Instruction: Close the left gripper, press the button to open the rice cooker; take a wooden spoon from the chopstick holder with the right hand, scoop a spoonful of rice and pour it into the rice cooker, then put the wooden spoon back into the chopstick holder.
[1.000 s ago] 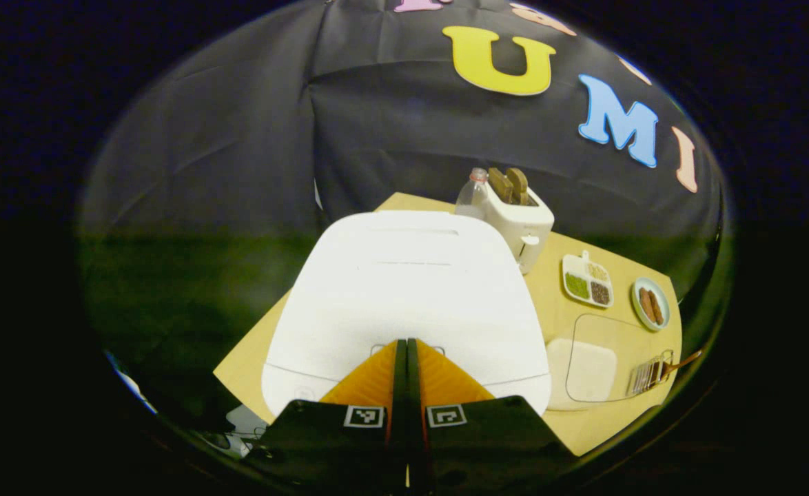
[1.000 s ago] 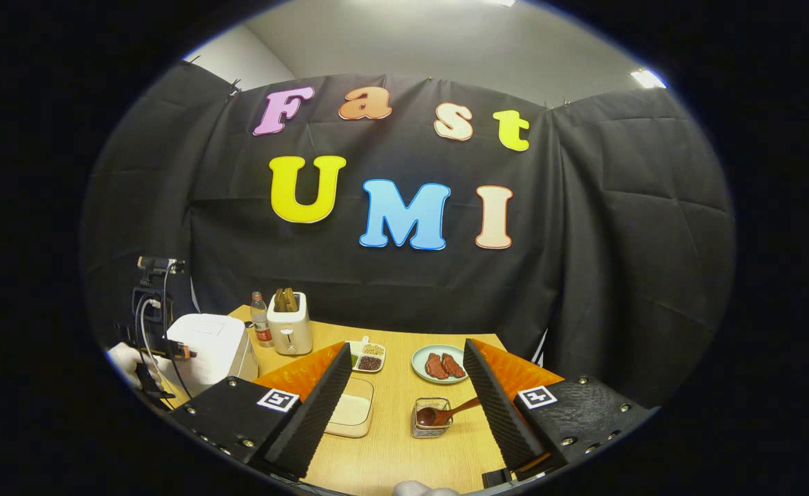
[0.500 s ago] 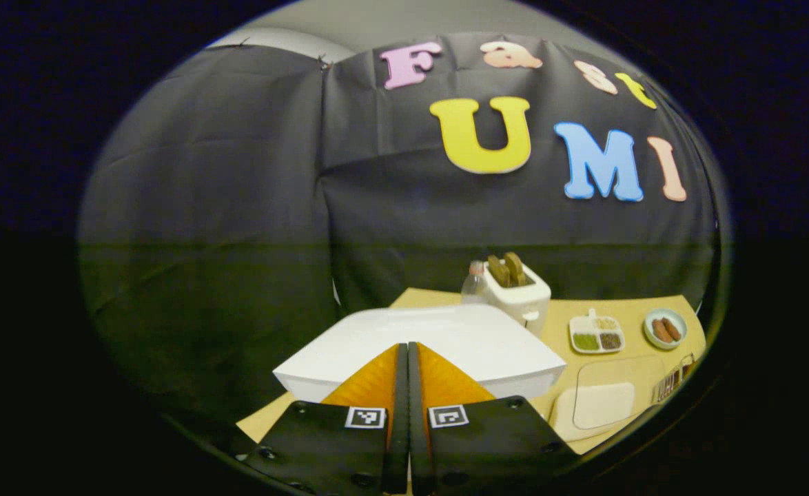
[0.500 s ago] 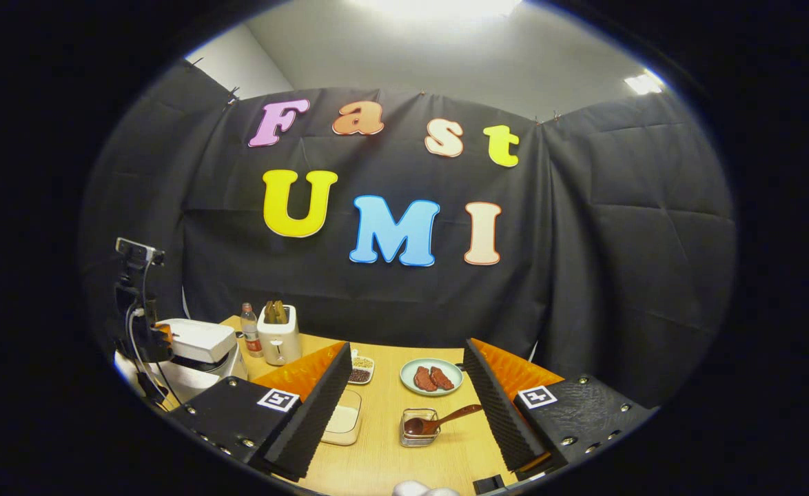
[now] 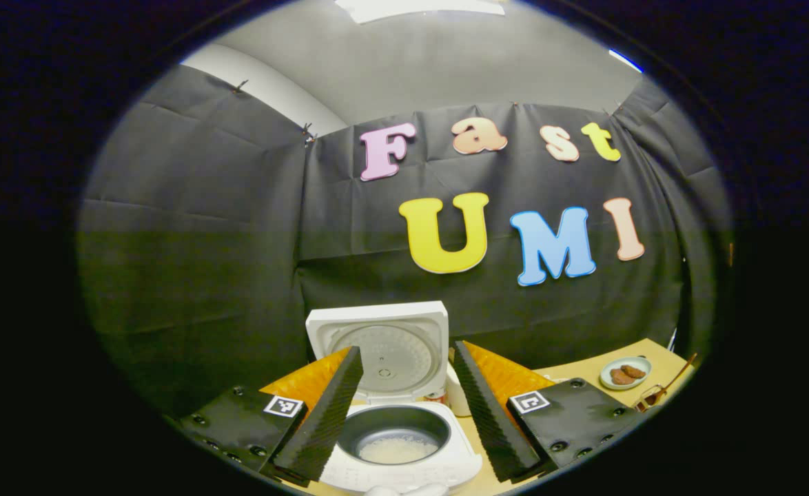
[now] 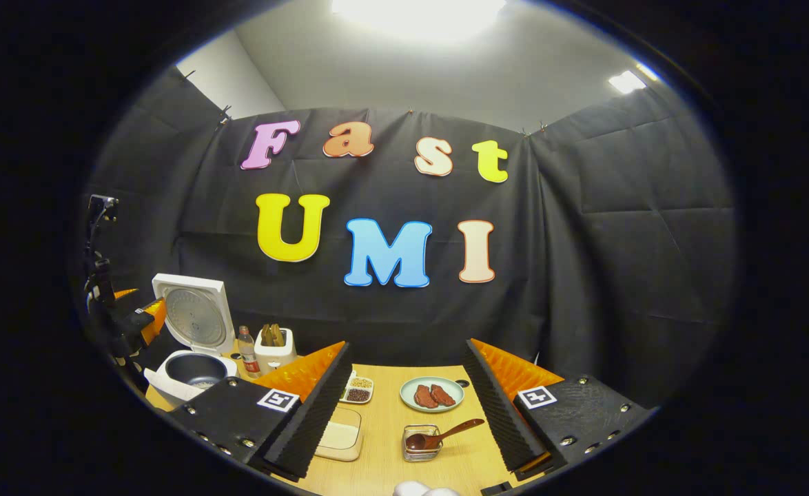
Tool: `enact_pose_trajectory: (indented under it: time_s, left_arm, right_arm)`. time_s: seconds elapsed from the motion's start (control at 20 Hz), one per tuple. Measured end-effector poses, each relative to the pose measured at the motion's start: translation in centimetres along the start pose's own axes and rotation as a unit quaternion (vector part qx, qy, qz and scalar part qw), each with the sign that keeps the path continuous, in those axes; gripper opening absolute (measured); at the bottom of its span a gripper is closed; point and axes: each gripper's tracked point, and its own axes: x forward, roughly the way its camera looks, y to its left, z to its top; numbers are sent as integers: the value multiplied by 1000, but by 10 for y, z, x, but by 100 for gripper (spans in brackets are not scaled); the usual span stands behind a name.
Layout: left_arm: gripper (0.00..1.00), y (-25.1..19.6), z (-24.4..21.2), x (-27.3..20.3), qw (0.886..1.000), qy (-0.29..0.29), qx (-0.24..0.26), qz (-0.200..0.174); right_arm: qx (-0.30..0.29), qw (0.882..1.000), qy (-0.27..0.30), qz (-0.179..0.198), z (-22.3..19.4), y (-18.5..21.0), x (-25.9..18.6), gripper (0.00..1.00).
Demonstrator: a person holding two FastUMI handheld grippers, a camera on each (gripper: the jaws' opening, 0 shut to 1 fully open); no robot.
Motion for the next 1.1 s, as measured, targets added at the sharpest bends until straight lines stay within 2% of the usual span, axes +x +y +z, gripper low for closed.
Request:
enact_pose_trajectory:
  time_s: [0.25, 0.35, 0.4, 0.55, 0.8, 0.95, 1.1]
  left_arm:
    - [94, -17, 42, -45, 999, -25, -5, -33]
    - [95, -27, 52, -61, 998, -26, -10, -55]
    - [92, -31, 55, -68, 998, -26, -11, -62]
    - [94, -42, 62, -83, 996, -34, -1, -78]
    - [96, -56, 49, -90, 995, -11, -14, -94]
    - [97, -63, 44, -89, 995, -2, -16, -100]
    - [96, -71, 39, -87, 994, 3, -15, -107]
  right_arm:
    - [8, 1000, -1, -9, -7, -11, 2, 99]
    - [20, 1000, 12, -13, -20, -14, 2, 100]
    - [30, 999, 19, -15, -28, -16, 2, 99]
    - [44, 998, 33, -27, -48, -25, 2, 100]
    - [67, 994, 71, -41, -104, -40, 3, 100]
    - [82, 989, 112, -51, -157, -52, 9, 100]
    - [111, 983, 129, -63, -201, -61, 27, 100]
